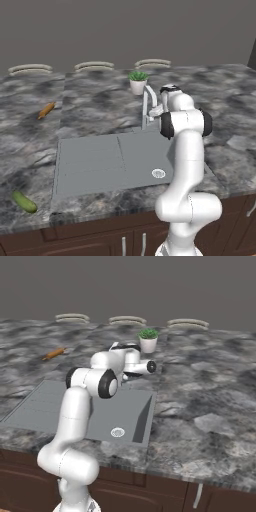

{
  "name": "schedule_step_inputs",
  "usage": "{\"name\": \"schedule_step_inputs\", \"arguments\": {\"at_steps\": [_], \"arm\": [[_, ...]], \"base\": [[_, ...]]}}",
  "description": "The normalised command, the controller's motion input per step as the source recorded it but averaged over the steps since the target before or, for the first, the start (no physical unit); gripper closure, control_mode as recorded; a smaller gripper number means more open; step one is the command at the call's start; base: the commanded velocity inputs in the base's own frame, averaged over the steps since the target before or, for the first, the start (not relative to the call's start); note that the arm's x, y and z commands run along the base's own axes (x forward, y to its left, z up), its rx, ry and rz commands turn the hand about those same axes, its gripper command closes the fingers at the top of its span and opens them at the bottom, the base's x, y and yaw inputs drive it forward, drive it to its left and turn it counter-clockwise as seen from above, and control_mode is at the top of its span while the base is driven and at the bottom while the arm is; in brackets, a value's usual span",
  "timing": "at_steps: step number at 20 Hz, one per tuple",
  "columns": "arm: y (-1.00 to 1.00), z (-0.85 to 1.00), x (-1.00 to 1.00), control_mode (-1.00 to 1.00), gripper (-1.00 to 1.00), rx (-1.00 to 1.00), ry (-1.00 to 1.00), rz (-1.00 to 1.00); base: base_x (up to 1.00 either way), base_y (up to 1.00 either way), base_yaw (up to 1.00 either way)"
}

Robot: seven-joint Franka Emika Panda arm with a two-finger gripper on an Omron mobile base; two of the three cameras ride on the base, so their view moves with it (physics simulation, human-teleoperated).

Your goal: Turn on the sink faucet. Then move the cucumber from the counter to the sink. Turn off the sink. Move the vegetable from the sink to the pot next to the stove. Finally move the pot to the front center burner.

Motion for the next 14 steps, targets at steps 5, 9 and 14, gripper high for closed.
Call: {"name": "schedule_step_inputs", "arguments": {"at_steps": [5,9,14], "arm": [[-0.78,-0.54,0.01,-1.0,1.0,0.02,0.01,0.0],[-0.8,-0.61,0.0,-1.0,1.0,0.01,0.0,0.0],[-0.79,-0.66,0.0,-1.0,1.0,0.0,0.0,-0.01]], "base": [[0.0,0.0,0.0],[0.0,0.0,0.0],[0.0,0.0,0.0]]}}
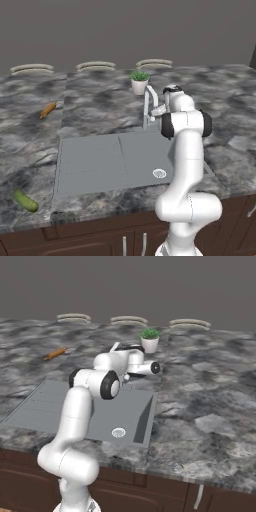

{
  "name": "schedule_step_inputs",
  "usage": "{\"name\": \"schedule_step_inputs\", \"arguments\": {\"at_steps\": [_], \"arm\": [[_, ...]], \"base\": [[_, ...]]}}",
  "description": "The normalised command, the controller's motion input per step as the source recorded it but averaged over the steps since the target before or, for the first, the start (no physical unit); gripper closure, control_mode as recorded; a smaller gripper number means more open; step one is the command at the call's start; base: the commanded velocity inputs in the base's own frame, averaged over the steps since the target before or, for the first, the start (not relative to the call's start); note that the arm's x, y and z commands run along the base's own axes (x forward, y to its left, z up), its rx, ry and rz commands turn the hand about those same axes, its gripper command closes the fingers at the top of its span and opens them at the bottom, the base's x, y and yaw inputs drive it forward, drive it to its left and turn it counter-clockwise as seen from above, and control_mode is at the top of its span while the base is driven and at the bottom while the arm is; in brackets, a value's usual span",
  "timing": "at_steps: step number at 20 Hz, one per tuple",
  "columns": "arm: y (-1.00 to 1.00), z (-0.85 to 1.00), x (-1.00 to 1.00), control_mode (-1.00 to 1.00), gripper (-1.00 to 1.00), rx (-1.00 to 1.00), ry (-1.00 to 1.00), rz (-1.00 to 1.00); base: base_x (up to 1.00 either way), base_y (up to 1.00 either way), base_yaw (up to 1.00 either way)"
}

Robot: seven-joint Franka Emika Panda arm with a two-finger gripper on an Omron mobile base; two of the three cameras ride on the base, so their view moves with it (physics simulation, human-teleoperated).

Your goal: Turn on the sink faucet. Then move the cucumber from the counter to the sink. Turn off the sink. Move the vegetable from the sink to the pot next to the stove. Finally move the pot to the front center burner.

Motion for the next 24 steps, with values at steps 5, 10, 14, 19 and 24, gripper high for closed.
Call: {"name": "schedule_step_inputs", "arguments": {"at_steps": [5,10,14,19,24], "arm": [[-0.76,-0.69,0.0,-1.0,1.0,0.0,0.0,-0.01],[-0.72,-0.7,0.0,-1.0,1.0,0.01,0.0,-0.01],[-0.64,-0.69,0.0,-1.0,-1.0,0.01,0.02,-0.02],[-0.31,-0.15,0.0,-1.0,-1.0,0.02,0.0,-0.04],[-0.32,0.16,0.0,-1.0,-1.0,0.03,0.0,-0.07]], "base": [[0.0,0.0,0.0],[0.0,0.0,0.0],[0.0,0.0,0.0],[0.0,0.0,0.0],[0.0,0.0,0.0]]}}
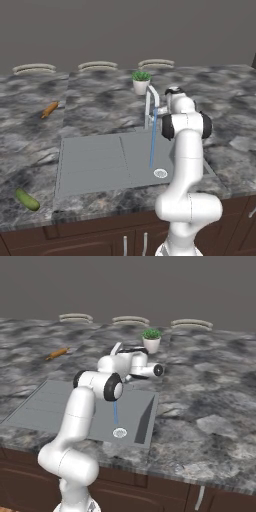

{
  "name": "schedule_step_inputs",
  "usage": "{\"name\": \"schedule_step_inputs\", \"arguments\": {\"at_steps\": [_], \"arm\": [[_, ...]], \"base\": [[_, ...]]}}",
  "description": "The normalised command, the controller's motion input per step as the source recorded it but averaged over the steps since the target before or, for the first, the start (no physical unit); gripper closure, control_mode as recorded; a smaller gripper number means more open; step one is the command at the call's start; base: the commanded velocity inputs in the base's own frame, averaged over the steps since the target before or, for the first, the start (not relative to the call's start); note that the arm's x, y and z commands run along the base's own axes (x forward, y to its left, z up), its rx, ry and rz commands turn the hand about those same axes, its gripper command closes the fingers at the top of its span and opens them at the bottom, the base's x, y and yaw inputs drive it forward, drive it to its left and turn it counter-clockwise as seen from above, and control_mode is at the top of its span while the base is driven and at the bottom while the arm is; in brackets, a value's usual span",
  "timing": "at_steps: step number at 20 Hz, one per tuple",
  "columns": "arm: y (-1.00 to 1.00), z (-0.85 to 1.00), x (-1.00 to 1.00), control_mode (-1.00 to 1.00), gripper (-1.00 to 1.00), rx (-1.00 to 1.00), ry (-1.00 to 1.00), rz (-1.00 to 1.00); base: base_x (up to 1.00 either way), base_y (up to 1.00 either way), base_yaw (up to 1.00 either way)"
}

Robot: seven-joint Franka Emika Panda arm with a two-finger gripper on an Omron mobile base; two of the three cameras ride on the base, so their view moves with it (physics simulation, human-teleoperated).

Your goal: Turn on the sink faucet. Then move the cucumber from the counter to the sink. Turn off the sink. Move the vegetable from the sink to the pot next to the stove. Finally move the pot to the front center burner.

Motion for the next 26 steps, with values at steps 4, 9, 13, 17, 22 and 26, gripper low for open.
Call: {"name": "schedule_step_inputs", "arguments": {"at_steps": [4,9,13,17,22,26], "arm": [[-0.51,0.43,0.0,-1.0,-1.0,0.03,0.0,-0.07],[-0.48,0.64,-0.02,-1.0,-1.0,0.0,0.0,-0.04],[-0.33,0.72,-0.17,-1.0,-1.0,0.0,0.0,-0.05],[-0.1,0.58,-0.62,-1.0,-1.0,0.0,-0.03,-0.06],[0.0,0.57,-0.94,-1.0,-1.0,0.0,-0.09,-0.06],[0.0,0.68,-0.99,-1.0,-1.0,0.0,-0.13,-0.03]], "base": [[0.0,0.0,0.0],[0.0,0.0,0.0],[0.0,0.0,0.0],[0.0,0.0,0.0],[0.0,0.0,0.0],[0.0,0.0,0.0]]}}
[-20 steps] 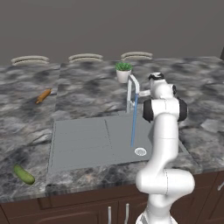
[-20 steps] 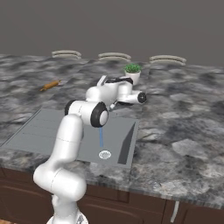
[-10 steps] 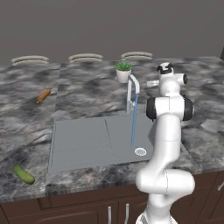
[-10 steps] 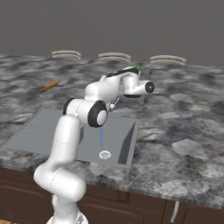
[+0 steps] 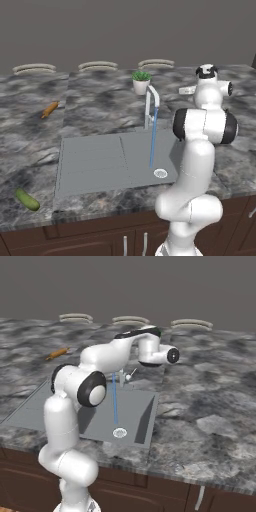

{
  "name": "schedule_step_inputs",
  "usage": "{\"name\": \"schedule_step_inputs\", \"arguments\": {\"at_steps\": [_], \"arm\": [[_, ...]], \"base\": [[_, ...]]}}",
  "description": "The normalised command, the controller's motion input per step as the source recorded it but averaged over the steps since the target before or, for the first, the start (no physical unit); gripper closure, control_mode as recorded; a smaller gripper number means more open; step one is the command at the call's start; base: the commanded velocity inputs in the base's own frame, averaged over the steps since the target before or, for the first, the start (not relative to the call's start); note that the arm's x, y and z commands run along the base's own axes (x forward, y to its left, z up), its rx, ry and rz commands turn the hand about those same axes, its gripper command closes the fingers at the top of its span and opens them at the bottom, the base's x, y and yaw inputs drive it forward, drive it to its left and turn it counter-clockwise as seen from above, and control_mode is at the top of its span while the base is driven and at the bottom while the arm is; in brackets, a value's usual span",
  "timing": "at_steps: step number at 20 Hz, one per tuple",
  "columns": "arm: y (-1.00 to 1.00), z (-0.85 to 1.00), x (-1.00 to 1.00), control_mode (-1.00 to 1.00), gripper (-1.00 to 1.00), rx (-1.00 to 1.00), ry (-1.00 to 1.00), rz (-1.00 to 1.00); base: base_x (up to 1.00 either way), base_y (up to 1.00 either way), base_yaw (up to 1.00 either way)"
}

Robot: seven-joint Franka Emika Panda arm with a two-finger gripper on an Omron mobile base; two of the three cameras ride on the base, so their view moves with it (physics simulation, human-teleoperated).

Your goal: Turn on the sink faucet. Then move the cucumber from the counter to the sink. Turn off the sink. Move the vegetable from the sink to the pot next to the stove. Finally move the pot to the front center burner.

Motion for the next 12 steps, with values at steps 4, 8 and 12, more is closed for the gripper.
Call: {"name": "schedule_step_inputs", "arguments": {"at_steps": [4,8,12], "arm": [[0.0,0.78,-0.99,-1.0,-1.0,0.0,-0.12,-0.05],[0.0,0.9,-0.9,-1.0,-1.0,0.0,-0.1,-0.05],[0.12,0.88,-0.85,-1.0,-1.0,0.0,-0.02,-0.05]], "base": [[0.0,0.0,0.0],[0.0,0.0,0.0],[0.0,0.0,0.0]]}}
